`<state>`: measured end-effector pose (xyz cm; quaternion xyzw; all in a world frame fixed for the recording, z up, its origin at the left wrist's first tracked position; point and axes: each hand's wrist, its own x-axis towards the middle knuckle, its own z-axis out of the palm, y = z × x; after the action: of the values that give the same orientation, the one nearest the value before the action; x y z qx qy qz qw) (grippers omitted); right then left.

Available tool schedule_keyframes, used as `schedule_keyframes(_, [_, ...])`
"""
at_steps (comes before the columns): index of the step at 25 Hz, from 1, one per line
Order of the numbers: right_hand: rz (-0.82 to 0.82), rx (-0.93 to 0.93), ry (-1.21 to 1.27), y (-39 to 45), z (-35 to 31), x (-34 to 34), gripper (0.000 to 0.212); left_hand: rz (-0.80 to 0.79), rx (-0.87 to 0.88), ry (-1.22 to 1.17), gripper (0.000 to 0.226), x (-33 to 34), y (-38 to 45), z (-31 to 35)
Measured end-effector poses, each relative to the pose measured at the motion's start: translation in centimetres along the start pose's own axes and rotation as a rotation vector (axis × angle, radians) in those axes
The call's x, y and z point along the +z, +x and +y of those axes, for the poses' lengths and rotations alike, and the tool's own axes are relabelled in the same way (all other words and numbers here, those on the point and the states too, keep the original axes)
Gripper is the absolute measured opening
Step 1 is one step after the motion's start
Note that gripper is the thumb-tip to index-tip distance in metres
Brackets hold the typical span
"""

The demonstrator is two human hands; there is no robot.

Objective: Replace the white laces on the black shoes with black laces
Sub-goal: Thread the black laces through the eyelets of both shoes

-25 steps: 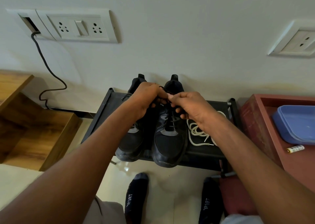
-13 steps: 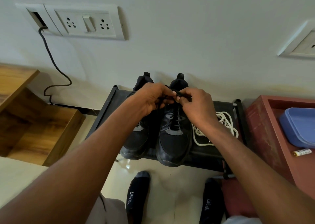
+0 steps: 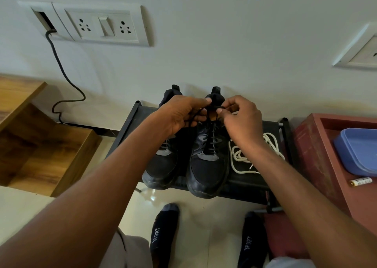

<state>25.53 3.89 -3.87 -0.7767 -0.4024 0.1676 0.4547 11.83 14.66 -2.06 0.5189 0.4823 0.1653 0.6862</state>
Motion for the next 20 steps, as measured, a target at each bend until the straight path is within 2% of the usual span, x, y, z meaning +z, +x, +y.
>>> schedule_keyframes(3, [0.068,0.258,0.050,0.8,0.1,-0.4,0.007,0.149,0.044,0.053,0.024,-0.4,0.0,0.0])
schedule_keyframes(6, [0.135,0.433,-0.001,1.1,1.4,-0.7,0.013,0.344,0.085,0.164,0.025,-0.6,0.4,-0.9])
schedule_keyframes(8, [0.106,0.502,0.058,0.9,2.0,-0.6,0.015,0.395,0.131,0.127,0.027,-0.5,0.7,-1.2])
schedule_keyframes(11, [0.071,0.592,0.352,1.1,1.2,-1.2,0.010,0.321,0.187,-0.004,0.021,-0.5,0.3,-0.6])
schedule_keyframes(13, [-0.026,0.719,0.639,1.1,0.0,-2.3,0.013,0.251,0.193,0.019,0.018,-1.1,0.2,-0.3])
schedule_keyframes(15, [-0.137,0.797,0.874,1.1,-0.8,-3.3,0.017,0.162,0.232,0.212,0.018,-2.0,0.0,-0.3])
schedule_keyframes(17, [-0.214,0.806,0.988,1.1,-1.1,-3.8,0.021,0.064,0.309,0.572,0.018,-2.5,-0.1,-0.7])
schedule_keyframes(19, [-0.214,0.829,1.041,1.1,-0.9,-4.0,0.023,0.056,0.326,0.832,0.020,-2.5,-0.2,-1.0])
schedule_keyframes(20, [-0.184,0.868,1.056,1.0,-0.6,-4.0,0.022,0.087,0.309,0.839,0.023,-2.5,-0.4,-1.0])
